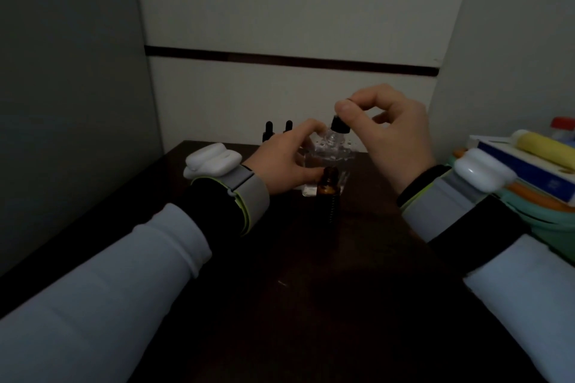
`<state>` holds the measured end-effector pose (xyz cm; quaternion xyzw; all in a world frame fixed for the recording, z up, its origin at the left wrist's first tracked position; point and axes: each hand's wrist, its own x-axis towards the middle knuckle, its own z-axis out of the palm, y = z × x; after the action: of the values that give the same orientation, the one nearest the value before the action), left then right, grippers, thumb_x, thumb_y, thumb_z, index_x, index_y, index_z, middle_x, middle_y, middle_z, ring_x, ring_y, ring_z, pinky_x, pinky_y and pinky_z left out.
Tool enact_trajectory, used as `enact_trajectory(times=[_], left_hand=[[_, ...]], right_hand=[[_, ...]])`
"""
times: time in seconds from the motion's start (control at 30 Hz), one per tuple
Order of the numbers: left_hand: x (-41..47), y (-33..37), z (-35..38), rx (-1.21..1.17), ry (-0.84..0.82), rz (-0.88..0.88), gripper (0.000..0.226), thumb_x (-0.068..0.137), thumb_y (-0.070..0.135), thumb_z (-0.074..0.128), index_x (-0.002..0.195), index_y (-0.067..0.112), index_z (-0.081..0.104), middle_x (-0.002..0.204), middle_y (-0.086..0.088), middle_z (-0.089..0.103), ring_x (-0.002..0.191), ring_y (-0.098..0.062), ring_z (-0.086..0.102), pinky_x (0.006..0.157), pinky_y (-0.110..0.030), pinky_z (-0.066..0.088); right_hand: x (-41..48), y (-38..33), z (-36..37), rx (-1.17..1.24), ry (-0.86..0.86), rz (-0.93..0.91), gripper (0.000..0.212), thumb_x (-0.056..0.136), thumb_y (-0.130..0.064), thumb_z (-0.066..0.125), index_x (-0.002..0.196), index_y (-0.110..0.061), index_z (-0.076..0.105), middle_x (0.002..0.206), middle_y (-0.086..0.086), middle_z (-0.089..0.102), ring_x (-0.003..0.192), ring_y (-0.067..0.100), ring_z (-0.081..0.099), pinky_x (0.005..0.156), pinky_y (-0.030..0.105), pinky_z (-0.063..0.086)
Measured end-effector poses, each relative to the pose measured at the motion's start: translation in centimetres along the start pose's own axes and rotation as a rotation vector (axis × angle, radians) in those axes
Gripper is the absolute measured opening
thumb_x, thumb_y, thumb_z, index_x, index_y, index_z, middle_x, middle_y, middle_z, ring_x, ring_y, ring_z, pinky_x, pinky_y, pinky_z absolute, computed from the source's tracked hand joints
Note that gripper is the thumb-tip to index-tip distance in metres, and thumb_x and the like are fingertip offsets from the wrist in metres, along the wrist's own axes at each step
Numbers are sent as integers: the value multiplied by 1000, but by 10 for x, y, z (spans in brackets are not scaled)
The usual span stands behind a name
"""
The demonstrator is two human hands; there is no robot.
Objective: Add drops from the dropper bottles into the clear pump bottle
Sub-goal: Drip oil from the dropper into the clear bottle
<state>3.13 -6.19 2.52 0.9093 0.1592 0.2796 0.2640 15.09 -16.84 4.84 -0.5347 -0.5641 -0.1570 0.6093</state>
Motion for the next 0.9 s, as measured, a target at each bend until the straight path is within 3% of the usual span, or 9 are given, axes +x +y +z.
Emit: enact_trajectory(times=[0.37,0.5,0.67,0.9], left_hand=[[0,0,0,13,7,2,55,81,26,70,128,27,42,107,-4,56,90,-24,66,85,-45,53],[2,-3,1,21,-2,5,52,81,28,71,125,29,43,108,-4,57,89,-23,66,83,-46,54],[3,-3,1,21,-2,9,49,82,25,70,123,29,43,108,-3,58,89,-23,66,83,-44,54],[3,-5,1,17,2,21,50,81,23,71,122,29,43,106,-2,58,87,-23,66,82,-45,54]], right_hand=[[-1,-1,0,-4,-60,-4,12,75,-41,64,67,-37,56,75,-18,58,87,6,56,72,19,37],[5,-6,-4,66,112,-24,8,75,-44,62,72,-37,58,78,-17,58,85,7,56,69,19,37],[8,-9,-6,103,290,-32,5,81,-41,61,76,-41,60,84,-18,58,91,17,58,70,28,41],[6,-1,1,26,217,-55,10,82,-38,62,78,-45,57,88,-20,57,99,17,57,74,23,42]])
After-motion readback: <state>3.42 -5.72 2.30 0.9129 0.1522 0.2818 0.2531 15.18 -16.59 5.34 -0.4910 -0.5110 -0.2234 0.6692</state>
